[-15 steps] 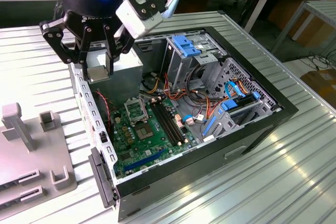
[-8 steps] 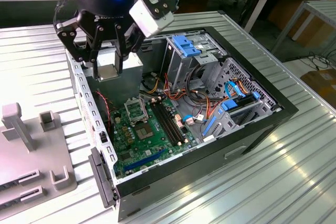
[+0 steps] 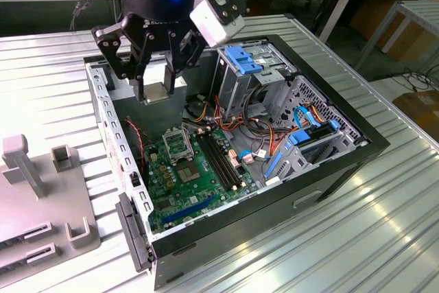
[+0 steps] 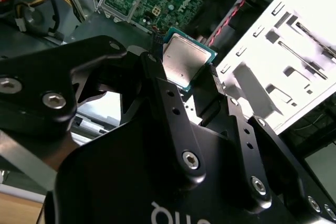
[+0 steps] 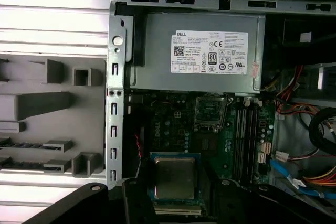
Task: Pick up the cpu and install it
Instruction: 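Pick up the cpu and move it towards the insertion slot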
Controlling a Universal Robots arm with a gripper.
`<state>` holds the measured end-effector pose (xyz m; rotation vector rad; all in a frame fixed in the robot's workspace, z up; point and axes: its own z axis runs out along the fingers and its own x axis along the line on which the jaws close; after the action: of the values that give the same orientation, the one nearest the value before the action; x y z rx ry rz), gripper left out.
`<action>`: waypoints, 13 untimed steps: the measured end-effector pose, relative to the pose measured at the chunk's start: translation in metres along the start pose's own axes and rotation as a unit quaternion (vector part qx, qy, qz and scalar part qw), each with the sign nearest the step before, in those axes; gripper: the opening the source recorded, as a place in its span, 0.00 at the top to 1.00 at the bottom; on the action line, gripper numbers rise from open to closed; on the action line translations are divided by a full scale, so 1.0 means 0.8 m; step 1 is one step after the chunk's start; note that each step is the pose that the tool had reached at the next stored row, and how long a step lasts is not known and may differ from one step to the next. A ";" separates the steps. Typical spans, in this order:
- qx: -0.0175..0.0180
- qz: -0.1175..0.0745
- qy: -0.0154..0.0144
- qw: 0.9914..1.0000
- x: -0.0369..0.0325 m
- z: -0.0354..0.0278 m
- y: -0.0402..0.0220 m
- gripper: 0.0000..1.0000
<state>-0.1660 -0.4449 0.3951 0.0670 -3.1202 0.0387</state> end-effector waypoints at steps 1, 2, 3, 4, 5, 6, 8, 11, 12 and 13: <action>0.000 0.000 0.000 1.000 -0.0044 0.0003 -0.0002 0.53; 0.000 0.000 0.000 1.000 -0.0096 0.0008 -0.0004 0.53; 0.000 0.000 0.000 1.000 -0.0119 0.0011 -0.0006 0.53; 0.001 0.000 0.000 1.000 -0.0138 0.0013 -0.0006 0.53; 0.001 0.000 0.000 1.000 -0.0165 0.0018 -0.0008 0.53; 0.001 0.000 0.000 1.000 -0.0183 0.0022 -0.0008 0.53; 0.001 0.000 0.000 1.000 -0.0204 0.0030 -0.0010 0.53; 0.001 0.000 0.000 1.000 -0.0208 0.0032 -0.0009 0.53; 0.001 0.000 0.000 1.000 -0.0208 0.0033 -0.0009 0.53; 0.001 0.000 0.000 1.000 -0.0208 0.0033 -0.0009 0.53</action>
<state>-0.1494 -0.4450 0.3922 0.0667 -3.1201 0.0426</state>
